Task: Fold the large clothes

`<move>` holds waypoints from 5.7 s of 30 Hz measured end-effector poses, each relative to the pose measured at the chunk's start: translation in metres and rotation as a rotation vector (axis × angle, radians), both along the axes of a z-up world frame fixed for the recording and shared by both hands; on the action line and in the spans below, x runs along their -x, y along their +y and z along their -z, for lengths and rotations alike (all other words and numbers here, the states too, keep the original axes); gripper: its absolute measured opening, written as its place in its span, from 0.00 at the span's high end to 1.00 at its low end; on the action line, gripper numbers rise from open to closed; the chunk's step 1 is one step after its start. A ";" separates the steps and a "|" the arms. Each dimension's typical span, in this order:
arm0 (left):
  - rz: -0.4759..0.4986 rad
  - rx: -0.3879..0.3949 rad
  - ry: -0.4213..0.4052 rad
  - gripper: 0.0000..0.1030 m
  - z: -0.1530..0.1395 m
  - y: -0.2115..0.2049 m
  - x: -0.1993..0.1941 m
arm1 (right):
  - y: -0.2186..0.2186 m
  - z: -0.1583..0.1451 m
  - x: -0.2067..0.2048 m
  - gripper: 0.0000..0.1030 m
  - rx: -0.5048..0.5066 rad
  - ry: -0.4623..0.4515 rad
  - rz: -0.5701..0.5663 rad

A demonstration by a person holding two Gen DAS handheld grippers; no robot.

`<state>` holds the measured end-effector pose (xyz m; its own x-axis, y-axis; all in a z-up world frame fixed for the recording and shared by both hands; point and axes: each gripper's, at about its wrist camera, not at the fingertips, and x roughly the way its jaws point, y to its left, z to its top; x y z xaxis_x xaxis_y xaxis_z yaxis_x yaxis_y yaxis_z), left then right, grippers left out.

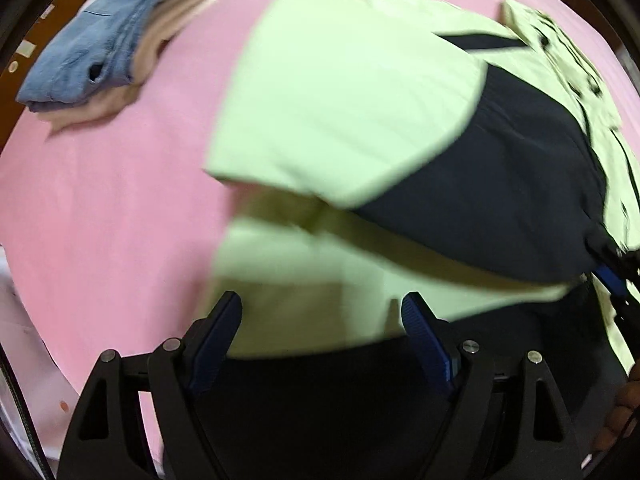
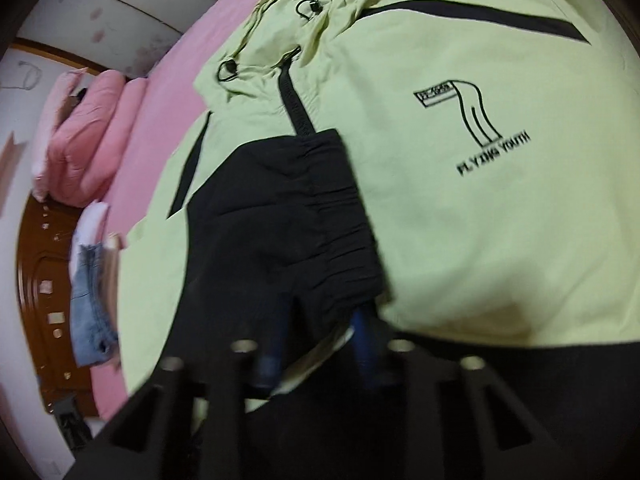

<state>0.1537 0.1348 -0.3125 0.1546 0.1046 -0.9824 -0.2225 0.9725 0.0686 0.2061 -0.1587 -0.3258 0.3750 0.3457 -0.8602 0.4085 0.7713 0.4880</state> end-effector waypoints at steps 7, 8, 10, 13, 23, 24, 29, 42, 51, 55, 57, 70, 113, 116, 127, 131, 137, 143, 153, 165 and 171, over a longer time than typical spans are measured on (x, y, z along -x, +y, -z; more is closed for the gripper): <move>-0.024 0.009 -0.043 0.22 0.002 0.033 -0.016 | -0.017 -0.046 -0.004 0.94 0.029 -0.200 0.008; -0.022 0.019 -0.049 0.23 0.011 0.027 -0.024 | -0.021 -0.057 -0.002 0.94 0.034 -0.245 0.011; -0.029 0.017 -0.053 0.27 0.020 0.021 -0.037 | -0.036 -0.091 0.008 0.94 0.082 -0.369 0.027; -0.039 0.025 -0.058 0.39 0.025 0.023 -0.043 | -0.056 -0.110 0.022 0.94 0.173 -0.415 0.039; -0.125 0.006 -0.045 0.49 0.034 0.037 -0.051 | -0.092 -0.055 0.047 0.70 0.410 -0.090 0.080; -0.151 0.018 -0.048 0.49 0.034 0.039 -0.049 | -0.092 -0.058 0.049 0.66 0.434 -0.094 0.093; -0.333 0.084 -0.076 0.47 0.026 0.057 -0.031 | -0.085 -0.081 0.056 0.53 0.503 -0.195 0.111; 0.047 0.225 -0.261 0.56 -0.031 -0.032 -0.042 | 0.029 -0.050 0.015 0.98 0.060 -0.280 -0.342; -0.135 -0.039 -0.116 0.69 0.050 -0.006 -0.087 | 0.059 -0.020 -0.008 0.99 0.001 -0.238 -0.399; -0.113 -0.115 -0.135 0.68 0.058 0.002 -0.094 | 0.030 -0.012 -0.010 0.99 0.112 -0.209 -0.344; -0.126 -0.092 -0.128 0.68 0.060 0.007 -0.098 | 0.010 -0.011 -0.007 0.99 0.161 -0.199 -0.315; 0.017 0.018 -0.270 0.82 0.024 -0.023 -0.105 | -0.031 -0.049 0.010 1.00 0.373 -0.359 -0.154; 0.053 0.057 -0.122 0.77 0.050 -0.022 -0.092 | -0.032 -0.002 0.009 1.00 -0.018 -0.198 -0.172; -0.003 0.041 -0.140 0.77 0.051 0.002 -0.084 | -0.086 -0.005 0.030 1.00 0.126 -0.161 -0.034; -0.009 0.032 -0.132 0.71 0.037 0.004 -0.079 | -0.088 -0.024 0.028 0.97 0.203 -0.056 0.019; 0.022 0.053 -0.089 0.25 0.025 -0.003 -0.067 | -0.073 -0.036 0.033 0.87 0.175 -0.029 0.032; 0.064 0.059 -0.030 0.12 0.004 -0.013 -0.039 | -0.036 -0.063 0.055 0.14 0.192 -0.055 0.061; 0.199 0.014 -0.031 0.12 -0.012 -0.021 -0.014 | -0.006 -0.081 0.078 0.14 0.169 -0.027 0.027; 0.381 -0.069 0.015 0.12 -0.005 -0.067 0.050 | 0.000 -0.067 0.165 0.14 0.151 0.087 0.013; 0.704 -0.025 0.125 0.12 -0.007 -0.281 0.107 | -0.153 -0.057 0.286 0.14 0.002 0.231 0.335; 0.775 0.000 0.136 0.12 -0.020 -0.415 0.122 | -0.275 -0.064 0.302 0.14 0.008 0.196 0.426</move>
<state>0.0316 -0.2806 -0.2927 0.0613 0.0160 -0.9980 0.5292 0.8472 0.0461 -0.0962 -0.4342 -0.2616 0.3125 0.1887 -0.9310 0.7735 0.5184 0.3647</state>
